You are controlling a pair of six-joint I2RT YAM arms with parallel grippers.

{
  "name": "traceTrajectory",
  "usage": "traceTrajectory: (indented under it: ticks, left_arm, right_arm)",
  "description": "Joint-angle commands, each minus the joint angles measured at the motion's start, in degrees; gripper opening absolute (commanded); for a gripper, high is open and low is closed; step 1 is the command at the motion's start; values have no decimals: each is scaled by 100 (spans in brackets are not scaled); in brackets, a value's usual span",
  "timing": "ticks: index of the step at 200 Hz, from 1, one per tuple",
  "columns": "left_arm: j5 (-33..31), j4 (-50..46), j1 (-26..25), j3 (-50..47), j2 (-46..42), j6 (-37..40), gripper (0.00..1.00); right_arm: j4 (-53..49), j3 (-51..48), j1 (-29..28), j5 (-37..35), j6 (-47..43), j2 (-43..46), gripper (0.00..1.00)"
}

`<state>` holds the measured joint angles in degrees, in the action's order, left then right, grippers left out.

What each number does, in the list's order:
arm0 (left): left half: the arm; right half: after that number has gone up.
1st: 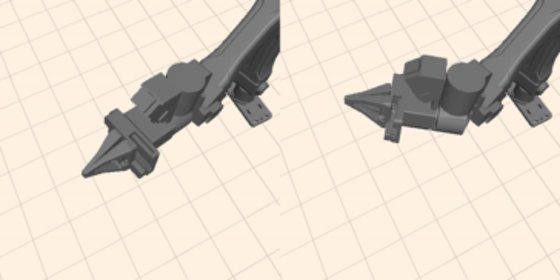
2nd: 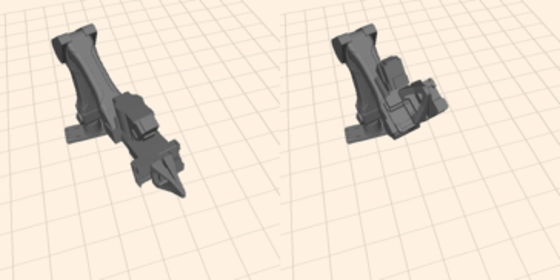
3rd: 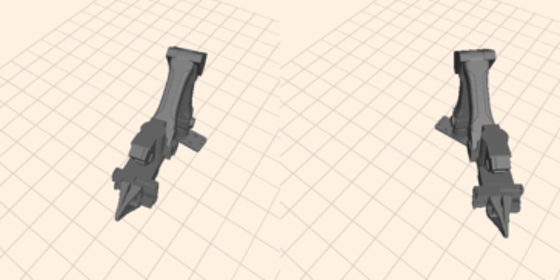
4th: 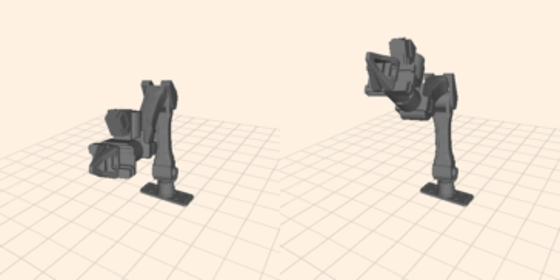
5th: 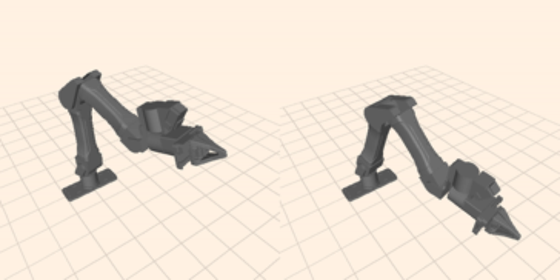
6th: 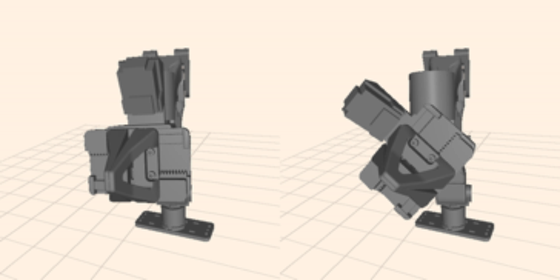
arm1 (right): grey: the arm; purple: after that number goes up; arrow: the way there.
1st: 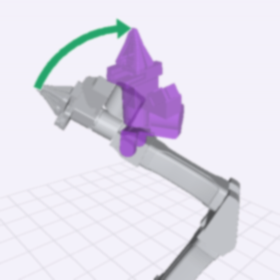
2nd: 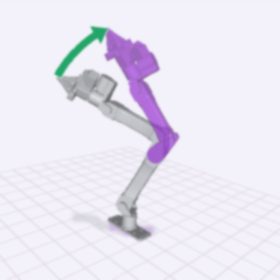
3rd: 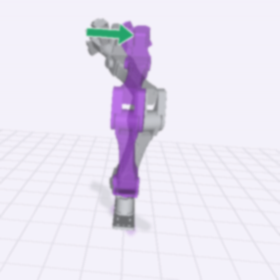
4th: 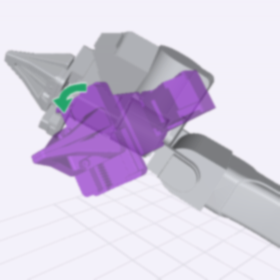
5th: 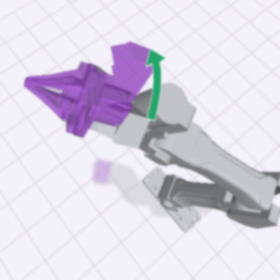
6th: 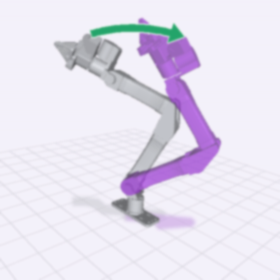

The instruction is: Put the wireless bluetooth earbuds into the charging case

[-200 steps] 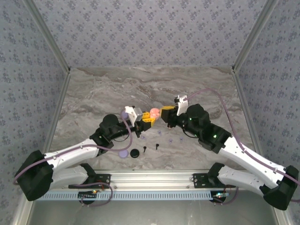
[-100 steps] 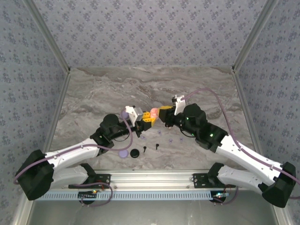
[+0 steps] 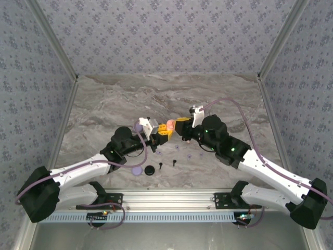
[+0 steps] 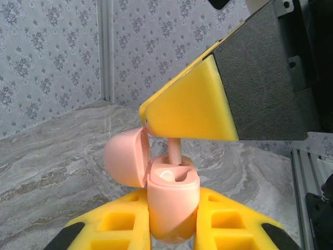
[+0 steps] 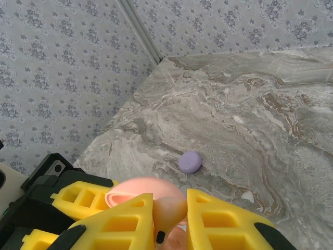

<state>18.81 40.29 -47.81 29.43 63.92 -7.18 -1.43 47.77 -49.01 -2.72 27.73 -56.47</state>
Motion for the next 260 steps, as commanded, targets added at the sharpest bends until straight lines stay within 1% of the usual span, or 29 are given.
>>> traceTrajectory:
  ticks: [1,107,148,183,260]
  left_arm:
    - [11,225,-66,212,-29,-70,0]
    - [-77,207,-68,195,-17,-74,0]
    - [-113,189,-76,203,14,-42,0]
    - [-152,193,-74,214,40,-12,0]
    - [-140,268,-77,230,154,-25,0]
  right_arm:
    - [4,-12,-82,214,137,-31,20]
    - [-258,83,-286,196,160,-277,21]
    - [-599,302,-345,82,209,-404,20]
    - [-948,505,-355,-15,241,-514,22]
    - [-1070,617,-362,-72,261,-542,25]
